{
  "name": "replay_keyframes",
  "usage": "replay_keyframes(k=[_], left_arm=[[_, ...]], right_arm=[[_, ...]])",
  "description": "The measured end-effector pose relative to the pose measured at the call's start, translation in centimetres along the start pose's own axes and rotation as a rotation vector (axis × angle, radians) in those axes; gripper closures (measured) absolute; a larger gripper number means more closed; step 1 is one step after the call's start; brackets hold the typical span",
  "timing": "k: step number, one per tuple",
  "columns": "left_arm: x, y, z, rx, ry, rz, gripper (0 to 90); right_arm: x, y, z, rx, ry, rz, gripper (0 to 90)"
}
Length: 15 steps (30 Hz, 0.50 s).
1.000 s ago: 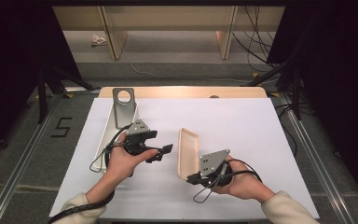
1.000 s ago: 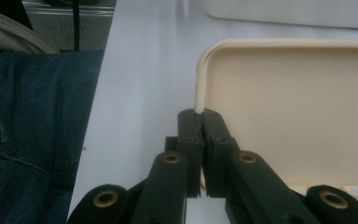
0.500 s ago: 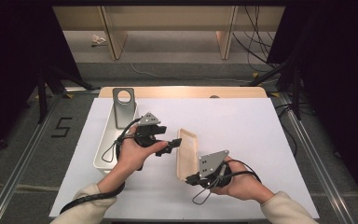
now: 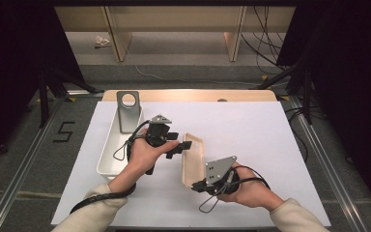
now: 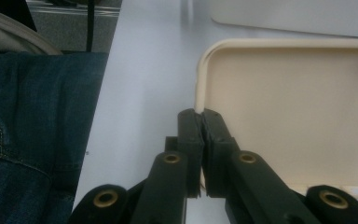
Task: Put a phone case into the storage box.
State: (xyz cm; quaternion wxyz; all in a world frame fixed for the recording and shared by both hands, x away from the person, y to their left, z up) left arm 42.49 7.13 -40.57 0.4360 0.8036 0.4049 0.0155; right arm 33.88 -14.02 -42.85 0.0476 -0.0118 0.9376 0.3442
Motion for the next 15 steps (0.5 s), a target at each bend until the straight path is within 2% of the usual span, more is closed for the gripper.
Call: replay_keyframes(k=[3,11,15], left_arm=[[0.12,-0.09,0.26,0.019,0.003,-0.022,36.7],[0.45,-0.24,0.71,0.044,-0.049,-0.104,54.2],[0.44,-0.18,0.66,0.028,-0.077,-0.135,61.1]], right_arm=[[0.01,0.04,0.01,-0.002,-0.001,-0.002,88.1],[0.10,0.13,0.05,-0.001,0.002,-0.006,88.1],[0.14,0.14,0.12,0.002,0.002,-0.010,88.1]])
Point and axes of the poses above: each handheld gripper's, and its own axes: z roughly forward along the jaws, y roughly out of its top, x roughly to its left, the point moved 1 cm from there along z, roughly forward along the jaws, and after that the axes turned 5 degrees about x, right-handed, at the moved point
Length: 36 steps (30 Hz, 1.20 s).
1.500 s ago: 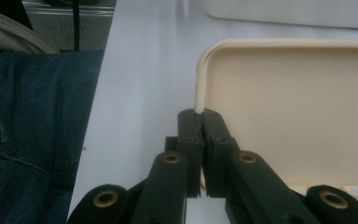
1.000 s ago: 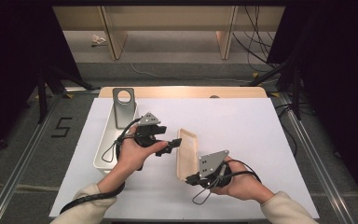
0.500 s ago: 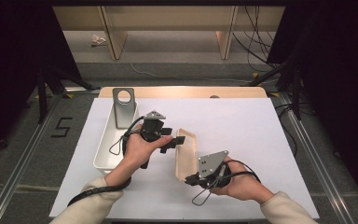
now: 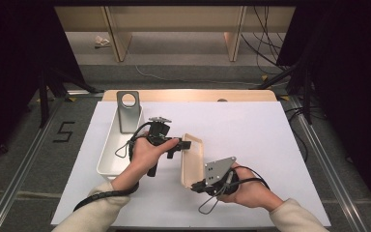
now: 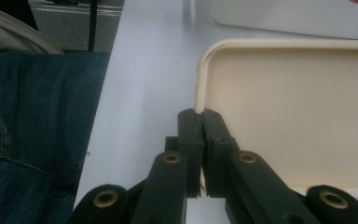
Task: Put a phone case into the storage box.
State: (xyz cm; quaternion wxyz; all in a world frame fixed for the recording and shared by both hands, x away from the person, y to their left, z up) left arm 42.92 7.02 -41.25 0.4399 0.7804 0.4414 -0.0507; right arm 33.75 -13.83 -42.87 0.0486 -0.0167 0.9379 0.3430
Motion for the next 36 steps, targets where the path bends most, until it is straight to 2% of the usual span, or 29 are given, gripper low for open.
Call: replay_keyframes(k=[5,12,19,23,25,26,29,32,36], left_arm=[[-0.5,0.2,-0.3,-0.033,-0.034,-0.022,68.3],[-1.7,0.5,-0.8,-0.061,-0.052,-0.010,75.9],[-2.3,0.5,-0.9,-0.078,-0.067,-0.002,80.2],[-2.6,0.6,-1.1,-0.091,-0.068,0.018,81.6],[-2.7,0.7,-1.2,-0.098,-0.049,0.046,81.9],[-2.7,0.7,-1.3,-0.106,-0.031,0.061,82.0],[-2.7,0.8,-1.6,-0.131,-0.018,0.083,82.0],[-2.7,0.7,-1.9,-0.141,0.024,0.136,82.0],[-2.5,0.7,-2.3,-0.161,0.042,0.163,81.9]], right_arm=[[0.0,-0.1,0.2,0.018,0.002,-0.005,88.3],[-0.1,-0.2,0.5,0.034,-0.012,-0.011,88.4],[-0.3,-0.4,0.6,0.049,-0.018,-0.007,87.9],[-0.4,-0.6,0.6,0.050,-0.026,0.006,87.5],[-0.5,-0.6,0.6,0.043,-0.040,0.009,86.3],[-0.5,-0.6,0.6,0.037,-0.048,0.013,83.9],[-0.7,-0.5,0.2,0.007,-0.083,0.035,74.2],[-0.9,-0.6,-0.1,-0.019,-0.130,0.072,61.9],[-1.3,-0.7,-0.7,-0.055,-0.174,0.125,48.0]])
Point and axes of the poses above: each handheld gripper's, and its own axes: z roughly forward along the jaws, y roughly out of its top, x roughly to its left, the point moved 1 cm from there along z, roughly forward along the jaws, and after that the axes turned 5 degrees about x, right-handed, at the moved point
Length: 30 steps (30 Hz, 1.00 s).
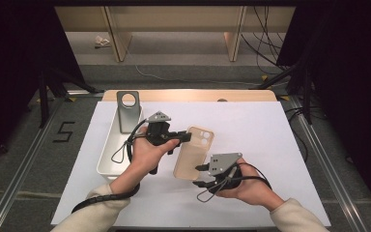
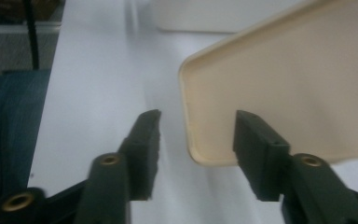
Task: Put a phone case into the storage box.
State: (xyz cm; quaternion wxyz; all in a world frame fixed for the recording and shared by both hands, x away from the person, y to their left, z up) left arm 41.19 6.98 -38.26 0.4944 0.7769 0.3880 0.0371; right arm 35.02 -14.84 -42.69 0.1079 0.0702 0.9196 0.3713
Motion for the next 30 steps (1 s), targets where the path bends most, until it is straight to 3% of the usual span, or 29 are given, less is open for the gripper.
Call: replay_keyframes(k=[4,10,20,30], left_arm=[[0.3,0.0,-0.6,-0.025,0.018,0.023,81.9],[0.6,0.1,-1.5,-0.058,0.040,0.042,81.9],[1.3,0.4,-2.9,-0.099,0.059,0.044,81.8],[1.7,0.8,-4.3,-0.129,0.075,0.047,81.9]], right_arm=[[-0.2,-0.2,-0.5,-0.032,-0.033,0.056,38.3],[-0.7,-0.6,-1.3,-0.075,-0.075,0.137,32.1],[-1.1,-1.2,-1.6,-0.101,-0.096,0.188,24.9],[-2.2,-2.4,-2.8,-0.146,-0.131,0.264,23.7]])
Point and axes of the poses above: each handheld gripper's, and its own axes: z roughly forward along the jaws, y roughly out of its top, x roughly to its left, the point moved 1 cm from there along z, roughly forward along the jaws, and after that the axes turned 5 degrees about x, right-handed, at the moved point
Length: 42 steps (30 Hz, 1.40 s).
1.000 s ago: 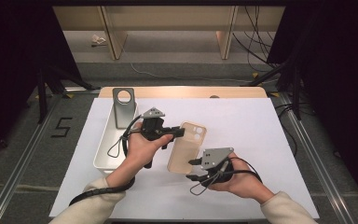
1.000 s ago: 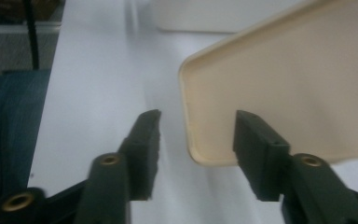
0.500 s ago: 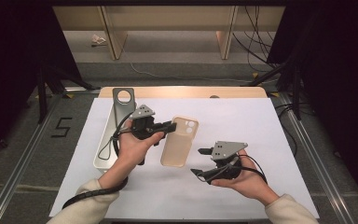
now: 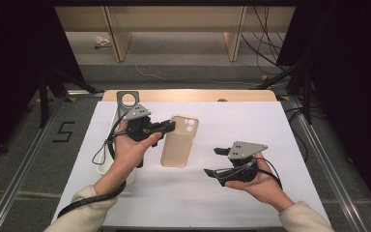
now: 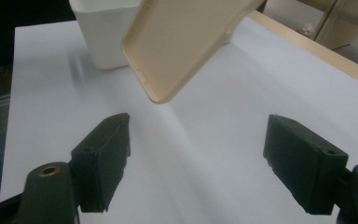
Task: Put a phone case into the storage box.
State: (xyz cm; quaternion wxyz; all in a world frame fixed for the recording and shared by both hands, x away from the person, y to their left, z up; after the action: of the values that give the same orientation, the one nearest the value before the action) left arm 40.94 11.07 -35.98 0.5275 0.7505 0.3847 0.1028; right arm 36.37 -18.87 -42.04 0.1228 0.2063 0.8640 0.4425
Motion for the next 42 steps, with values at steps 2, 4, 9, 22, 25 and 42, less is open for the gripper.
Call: replay_keyframes(k=[2,4,9,22,25,42], left_arm=[[0.2,0.1,-0.3,-0.007,0.002,-0.001,81.9],[0.4,0.1,-0.5,-0.010,0.008,-0.002,81.9],[0.7,0.2,-1.0,-0.019,0.016,-0.007,81.9],[1.6,0.5,-2.2,-0.034,0.037,-0.007,81.9],[1.9,0.5,-2.5,-0.040,0.040,-0.009,81.9],[3.2,0.8,-4.1,-0.057,0.065,-0.012,81.9]], right_arm=[[-0.3,-0.1,-0.3,-0.009,-0.010,0.016,23.4],[-0.5,-0.2,-0.5,-0.017,-0.018,0.021,23.4],[-0.8,-0.5,-1.0,-0.025,-0.034,0.039,23.3],[-1.6,-1.1,-1.7,-0.043,-0.061,0.076,23.2],[-1.6,-1.2,-1.8,-0.048,-0.068,0.077,23.2],[-1.9,-1.3,-2.0,-0.057,-0.084,0.096,23.2]])
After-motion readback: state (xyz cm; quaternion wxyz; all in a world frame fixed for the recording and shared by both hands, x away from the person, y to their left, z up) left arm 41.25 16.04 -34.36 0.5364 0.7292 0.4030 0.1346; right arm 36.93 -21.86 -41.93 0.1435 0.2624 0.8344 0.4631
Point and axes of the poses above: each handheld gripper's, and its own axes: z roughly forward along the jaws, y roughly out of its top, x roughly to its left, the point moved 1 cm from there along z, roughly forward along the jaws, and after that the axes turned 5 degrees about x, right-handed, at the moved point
